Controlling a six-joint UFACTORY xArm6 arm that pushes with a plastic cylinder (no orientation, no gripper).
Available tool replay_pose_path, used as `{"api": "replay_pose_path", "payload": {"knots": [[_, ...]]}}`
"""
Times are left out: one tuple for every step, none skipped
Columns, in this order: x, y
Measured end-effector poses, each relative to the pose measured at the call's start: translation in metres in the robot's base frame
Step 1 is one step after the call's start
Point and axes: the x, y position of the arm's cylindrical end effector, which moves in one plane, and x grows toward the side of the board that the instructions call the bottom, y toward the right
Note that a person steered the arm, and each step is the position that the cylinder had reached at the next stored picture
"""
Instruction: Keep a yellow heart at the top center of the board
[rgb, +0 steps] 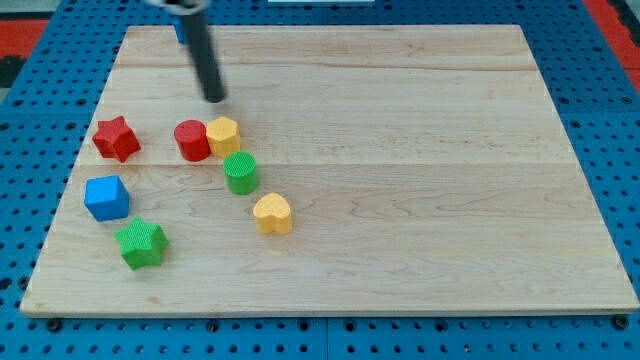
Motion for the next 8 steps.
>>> {"api": "replay_pose_path", "payload": {"knots": [[-0.004, 0.12], [0.034, 0.232], [0.112, 0.277], [0.197, 0.227], [0.232, 0.095], [0.228, 0.012], [0.193, 0.039], [0.163, 0.139]]}}
